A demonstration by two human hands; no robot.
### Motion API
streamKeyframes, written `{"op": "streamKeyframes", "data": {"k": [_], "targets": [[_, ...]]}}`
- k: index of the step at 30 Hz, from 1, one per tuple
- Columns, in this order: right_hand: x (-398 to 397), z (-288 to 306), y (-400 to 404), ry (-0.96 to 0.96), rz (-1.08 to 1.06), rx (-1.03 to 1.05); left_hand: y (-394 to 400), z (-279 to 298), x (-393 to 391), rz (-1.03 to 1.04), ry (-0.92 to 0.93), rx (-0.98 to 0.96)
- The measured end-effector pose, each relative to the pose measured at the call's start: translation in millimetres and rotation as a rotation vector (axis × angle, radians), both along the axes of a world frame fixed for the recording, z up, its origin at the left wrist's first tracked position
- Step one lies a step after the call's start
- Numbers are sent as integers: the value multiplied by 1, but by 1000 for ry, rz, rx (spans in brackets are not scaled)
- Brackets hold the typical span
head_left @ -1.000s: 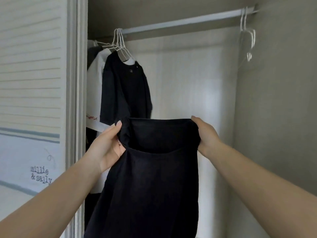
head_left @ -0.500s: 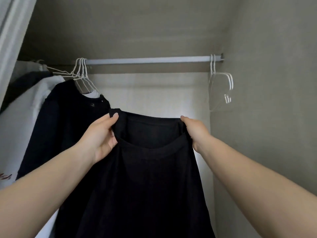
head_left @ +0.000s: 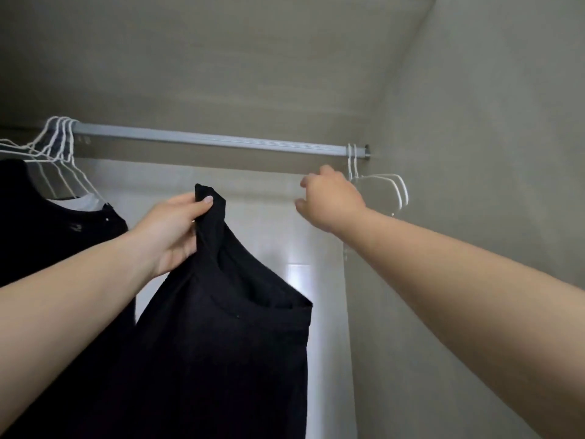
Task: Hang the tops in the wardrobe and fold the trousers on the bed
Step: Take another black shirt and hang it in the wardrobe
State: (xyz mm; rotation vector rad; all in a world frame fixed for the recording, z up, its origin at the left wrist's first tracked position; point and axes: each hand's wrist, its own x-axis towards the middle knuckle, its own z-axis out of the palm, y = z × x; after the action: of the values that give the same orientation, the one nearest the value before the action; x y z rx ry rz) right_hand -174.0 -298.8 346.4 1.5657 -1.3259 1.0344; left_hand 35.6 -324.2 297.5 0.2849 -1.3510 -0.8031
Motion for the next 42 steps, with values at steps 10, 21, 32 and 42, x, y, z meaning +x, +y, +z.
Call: {"op": "streamKeyframes", "data": {"k": [10,21,32,42], "targets": [[-46,23,-5,213,-812,-3,-28,7,12,-13,-104,-4],[-56,28,-19,99,-673,-13,-49,4,28,33,-120,-7],[-38,17,-24,234,-523,-205,-68,-19,31,128,-180,49],[-41,-67,-33,363,-304,8,-85,-70,61,415,-357,144]]}}
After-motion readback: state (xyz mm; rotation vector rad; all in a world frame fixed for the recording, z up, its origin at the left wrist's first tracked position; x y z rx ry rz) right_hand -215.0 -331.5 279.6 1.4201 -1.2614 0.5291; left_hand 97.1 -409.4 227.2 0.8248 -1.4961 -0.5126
